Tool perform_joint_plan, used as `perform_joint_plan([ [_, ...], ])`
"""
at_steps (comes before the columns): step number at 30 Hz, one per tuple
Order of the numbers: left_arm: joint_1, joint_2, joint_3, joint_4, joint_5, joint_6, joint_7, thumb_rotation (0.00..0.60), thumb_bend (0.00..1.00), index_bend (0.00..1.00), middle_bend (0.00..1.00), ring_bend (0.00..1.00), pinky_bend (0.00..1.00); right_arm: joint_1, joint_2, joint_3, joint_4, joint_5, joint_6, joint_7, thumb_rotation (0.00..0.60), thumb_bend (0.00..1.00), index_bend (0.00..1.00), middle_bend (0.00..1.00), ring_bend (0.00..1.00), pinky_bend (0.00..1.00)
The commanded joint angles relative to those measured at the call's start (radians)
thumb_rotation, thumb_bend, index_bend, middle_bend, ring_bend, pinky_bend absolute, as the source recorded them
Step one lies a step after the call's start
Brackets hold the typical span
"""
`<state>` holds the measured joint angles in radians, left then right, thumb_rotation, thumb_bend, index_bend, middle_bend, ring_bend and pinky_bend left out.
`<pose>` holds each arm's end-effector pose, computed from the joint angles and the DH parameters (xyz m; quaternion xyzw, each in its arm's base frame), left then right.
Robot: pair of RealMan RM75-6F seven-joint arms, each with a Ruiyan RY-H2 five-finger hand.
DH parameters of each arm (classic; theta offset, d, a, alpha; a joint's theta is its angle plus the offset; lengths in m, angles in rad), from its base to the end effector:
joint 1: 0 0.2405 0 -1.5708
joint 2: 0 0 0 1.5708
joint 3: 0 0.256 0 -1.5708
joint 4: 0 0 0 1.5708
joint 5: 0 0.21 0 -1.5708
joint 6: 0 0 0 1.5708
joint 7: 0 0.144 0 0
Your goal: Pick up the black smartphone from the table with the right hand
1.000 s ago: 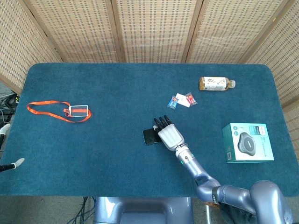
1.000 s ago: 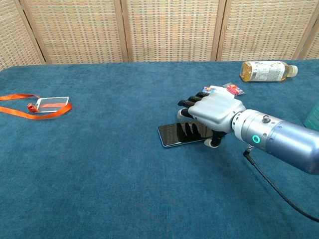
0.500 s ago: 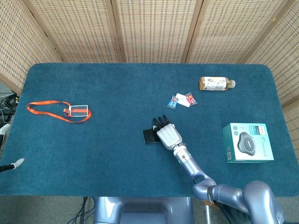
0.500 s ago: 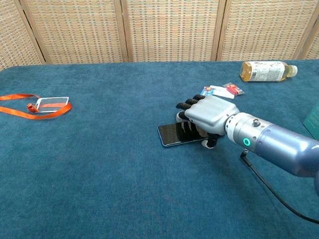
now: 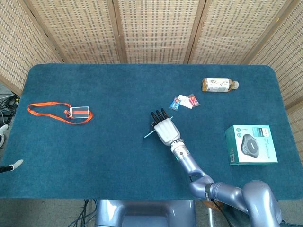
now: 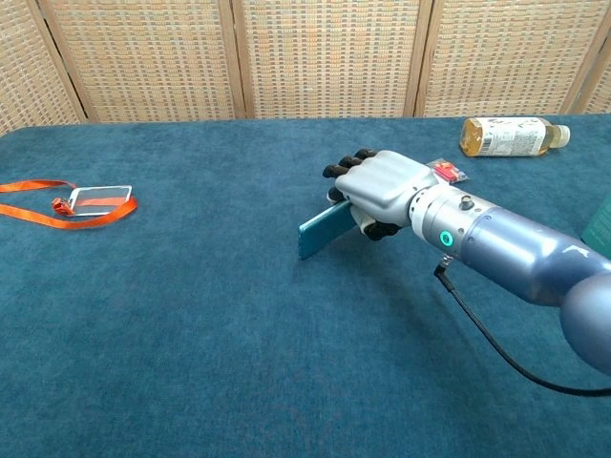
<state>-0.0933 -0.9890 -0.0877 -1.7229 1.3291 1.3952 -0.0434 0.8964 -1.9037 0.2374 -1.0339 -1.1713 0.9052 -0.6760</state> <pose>-0.3194 0.1885 0.1924 -0.5457 -0.4440 -0.3613 0.6119 -0.0999 -0.3757 -0.0976 0.8071 -0.1856 0.3044 0.4706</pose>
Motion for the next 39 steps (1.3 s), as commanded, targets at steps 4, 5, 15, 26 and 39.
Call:
perform_joint_plan([
  [4, -0.005, 0.005, -0.004, 0.008, -0.009, -0.015, -0.018, 0.6, 0.0, 0.0, 0.0, 0.0, 0.0, 0.045, -0.028, 0.037, 0.059, 0.048, -0.037, -0.038, 0.6, 0.94, 0.41, 0.13, 0.03, 0.0],
  [5, -0.006, 0.006, -0.005, 0.009, -0.011, -0.018, -0.022, 0.6, 0.0, 0.0, 0.0, 0.0, 0.0, 0.059, -0.037, 0.049, 0.078, 0.06, -0.046, -0.049, 0.6, 0.94, 0.41, 0.13, 0.03, 0.0],
  [15, -0.018, 0.01, -0.01, 0.023, -0.032, -0.05, -0.047, 0.6, 0.0, 0.0, 0.0, 0.0, 0.0, 0.202, -0.127, 0.149, 0.205, 0.136, -0.058, -0.135, 0.6, 0.73, 0.27, 0.13, 0.04, 0.0],
  [26, -0.012, 0.019, -0.003, 0.024, -0.001, -0.034, -0.071, 0.6, 0.0, 0.0, 0.0, 0.0, 0.0, 0.169, -0.043, 0.135, 0.05, 0.085, 0.067, -0.087, 0.6, 0.63, 0.22, 0.13, 0.04, 0.0],
  [39, 0.015, 0.012, 0.029, 0.019, 0.127, 0.056, -0.081, 0.6, 0.0, 0.0, 0.0, 0.0, 0.0, -0.142, 0.369, 0.009, -0.453, -0.007, 0.267, 0.093, 0.6, 0.0, 0.0, 0.02, 0.01, 0.0],
])
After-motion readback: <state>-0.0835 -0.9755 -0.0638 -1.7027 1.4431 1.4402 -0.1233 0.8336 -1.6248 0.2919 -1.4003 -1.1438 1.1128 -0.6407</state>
